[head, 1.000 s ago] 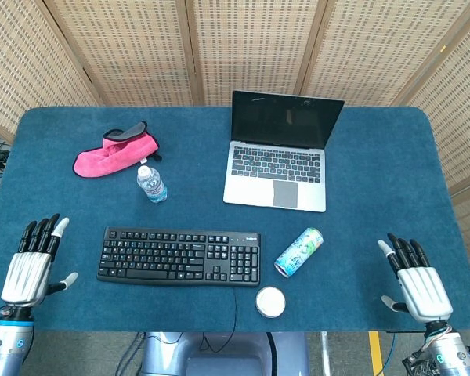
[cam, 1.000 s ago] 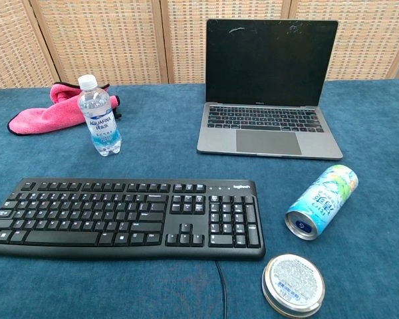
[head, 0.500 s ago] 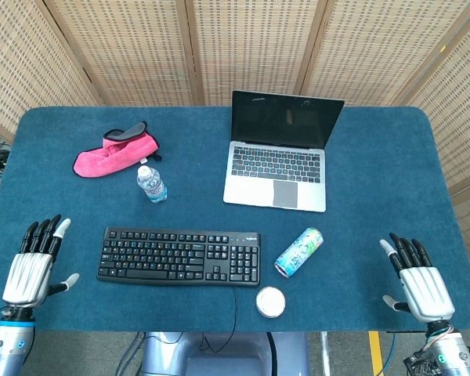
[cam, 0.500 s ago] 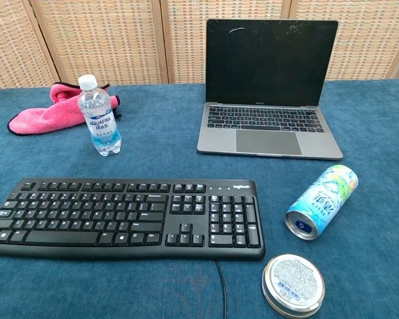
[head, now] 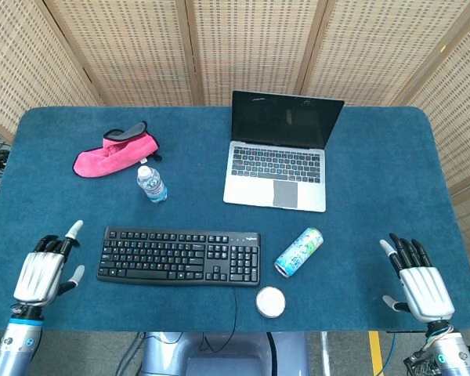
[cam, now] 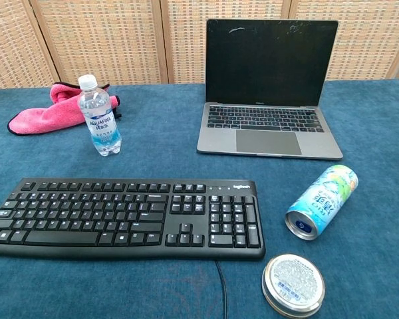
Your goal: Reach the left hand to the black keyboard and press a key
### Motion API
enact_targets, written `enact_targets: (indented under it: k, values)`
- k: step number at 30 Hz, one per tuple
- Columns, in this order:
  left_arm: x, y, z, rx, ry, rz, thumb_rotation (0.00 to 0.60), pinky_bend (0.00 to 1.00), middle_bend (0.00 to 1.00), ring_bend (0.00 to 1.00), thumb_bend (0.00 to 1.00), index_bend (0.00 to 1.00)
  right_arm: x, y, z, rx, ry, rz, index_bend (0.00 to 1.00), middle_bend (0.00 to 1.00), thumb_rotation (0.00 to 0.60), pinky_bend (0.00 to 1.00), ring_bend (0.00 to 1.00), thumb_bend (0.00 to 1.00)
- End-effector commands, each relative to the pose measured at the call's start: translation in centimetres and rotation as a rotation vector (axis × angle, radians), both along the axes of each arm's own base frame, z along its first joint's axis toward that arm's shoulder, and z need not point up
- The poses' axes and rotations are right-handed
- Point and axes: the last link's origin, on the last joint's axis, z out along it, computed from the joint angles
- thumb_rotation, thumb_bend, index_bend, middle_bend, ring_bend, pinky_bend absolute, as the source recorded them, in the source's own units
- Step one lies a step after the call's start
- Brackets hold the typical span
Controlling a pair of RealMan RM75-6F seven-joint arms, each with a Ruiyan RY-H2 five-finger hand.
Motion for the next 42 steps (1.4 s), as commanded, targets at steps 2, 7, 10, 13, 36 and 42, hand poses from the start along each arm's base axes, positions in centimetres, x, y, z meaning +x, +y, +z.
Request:
enact_targets:
  k: [2, 7, 10, 13, 36, 42]
  values:
    - [1.2, 0.2, -0.6, -0.095, 0.015, 0.002, 0.6, 0.32, 0.63, 0.59, 0.59, 0.0, 0.0, 0.0, 0.0, -0.001, 0.0, 0.0, 0.0, 0.0, 0.6, 0.0, 0.0, 0.03]
    - [2.2, 0.2, -1.0, -0.247, 0.034, 0.045, 0.6, 0.34, 0.64, 0.6, 0.68, 0.0, 0.0, 0.0, 0.0, 0.002, 0.0, -0.002, 0.0, 0.0, 0.6, 0.0, 0.0, 0.03]
    - [2.7, 0.1, -1.2, -0.351, 0.039, 0.09, 0.6, 0.34, 0.64, 0.6, 0.72, 0.0, 0.0, 0.0, 0.0, 0.002, 0.0, -0.002, 0.0, 0.0, 0.6, 0.0, 0.0, 0.03]
    - [3.2, 0.3, -1.2, -0.455, 0.058, 0.136, 0.6, 0.34, 0.64, 0.6, 0.73, 0.0, 0.0, 0.0, 0.0, 0.002, -0.002, -0.001, 0.0, 0.0, 0.6, 0.0, 0.0, 0.02]
    - [3.8, 2.8, -2.8, -0.62, 0.197, 0.313, 0.6, 0.34, 0.64, 0.61, 0.76, 0.0, -0.2, -0.2, 0.5, -0.012, -0.021, -0.002, 0.0, 0.0, 0.6, 0.0, 0.0, 0.03]
    - [3.8, 3.2, -3.6, -0.635, 0.196, 0.319, 0.6, 0.34, 0.64, 0.61, 0.76, 0.0, -0.3, -0.2, 0.6, -0.014, -0.022, -0.003, 0.0, 0.0, 0.6, 0.0, 0.0, 0.02]
